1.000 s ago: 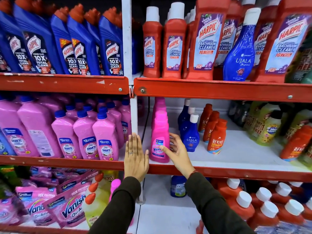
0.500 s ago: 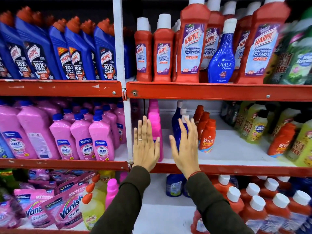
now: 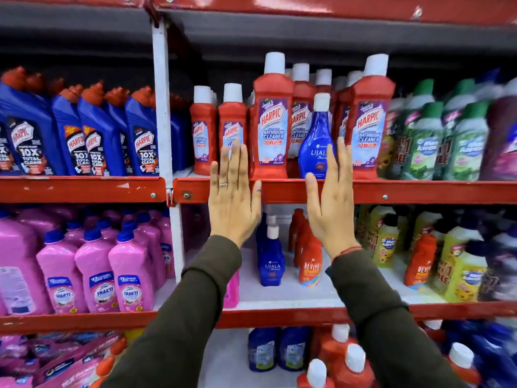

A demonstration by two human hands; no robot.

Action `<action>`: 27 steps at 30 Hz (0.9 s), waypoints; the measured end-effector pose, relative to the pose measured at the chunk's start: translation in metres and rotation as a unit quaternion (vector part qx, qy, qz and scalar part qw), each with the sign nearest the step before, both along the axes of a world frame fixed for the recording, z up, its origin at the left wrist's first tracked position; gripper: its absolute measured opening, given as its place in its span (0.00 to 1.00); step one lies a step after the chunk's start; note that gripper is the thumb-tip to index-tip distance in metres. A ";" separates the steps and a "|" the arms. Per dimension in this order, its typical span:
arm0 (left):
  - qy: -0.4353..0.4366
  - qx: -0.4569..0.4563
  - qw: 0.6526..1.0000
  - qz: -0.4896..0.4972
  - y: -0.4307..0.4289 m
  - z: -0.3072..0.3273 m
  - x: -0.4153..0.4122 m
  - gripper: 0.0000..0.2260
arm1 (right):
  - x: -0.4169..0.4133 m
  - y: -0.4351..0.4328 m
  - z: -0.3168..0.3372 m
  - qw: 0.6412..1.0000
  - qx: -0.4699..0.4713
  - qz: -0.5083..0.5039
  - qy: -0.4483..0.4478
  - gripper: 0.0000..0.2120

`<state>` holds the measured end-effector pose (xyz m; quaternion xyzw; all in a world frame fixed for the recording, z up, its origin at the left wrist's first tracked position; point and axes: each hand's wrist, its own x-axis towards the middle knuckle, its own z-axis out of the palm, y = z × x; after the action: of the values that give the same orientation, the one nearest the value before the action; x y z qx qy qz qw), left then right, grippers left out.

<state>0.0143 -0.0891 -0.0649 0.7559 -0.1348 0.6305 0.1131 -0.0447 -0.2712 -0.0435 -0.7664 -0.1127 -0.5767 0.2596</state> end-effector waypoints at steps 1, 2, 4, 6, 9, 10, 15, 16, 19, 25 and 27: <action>-0.003 0.003 1.000 0.007 -0.001 0.004 0.003 0.29 | 0.004 -0.006 0.012 1.000 -0.002 -0.003 0.012 0.27; -0.003 0.006 1.000 0.014 -0.001 0.007 0.005 0.29 | 0.009 -0.012 0.022 1.000 -0.003 -0.004 0.029 0.27; 0.002 0.010 1.000 0.024 0.000 0.007 0.010 0.29 | 0.018 -0.021 0.038 0.998 -0.005 0.002 0.068 0.27; 0.009 0.013 1.000 0.027 0.000 0.003 0.013 0.29 | 0.025 -0.028 0.049 0.994 -0.004 0.014 0.104 0.27; 0.015 0.014 0.999 0.024 0.001 -0.003 0.016 0.28 | 0.033 -0.031 0.060 0.985 0.016 0.053 0.165 0.28; 0.014 0.014 1.000 0.024 0.002 -0.004 0.016 0.28 | 0.035 -0.032 0.062 0.981 0.023 0.064 0.182 0.28; 0.005 0.012 1.000 0.016 0.001 -0.005 0.017 0.28 | 0.037 -0.034 0.065 0.970 0.056 0.091 0.216 0.28; 0.003 0.012 1.000 0.017 0.001 -0.005 0.017 0.28 | 0.037 -0.035 0.065 0.969 0.064 0.097 0.216 0.28; -0.002 0.015 1.000 0.019 0.001 -0.006 0.019 0.28 | 0.038 -0.040 0.067 0.968 0.094 0.124 0.198 0.25; -0.013 0.019 0.999 0.025 0.002 -0.007 0.022 0.28 | 0.031 -0.044 0.067 0.944 0.178 0.219 0.171 0.22; -0.017 0.020 0.999 0.026 0.002 -0.007 0.023 0.28 | 0.028 -0.044 0.070 0.942 0.192 0.233 0.148 0.21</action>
<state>0.0371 -0.0876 -0.0720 0.7506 -0.1293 0.6431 0.0795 -0.0166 -0.3148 0.0264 -0.7310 -0.1353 -0.3911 0.5425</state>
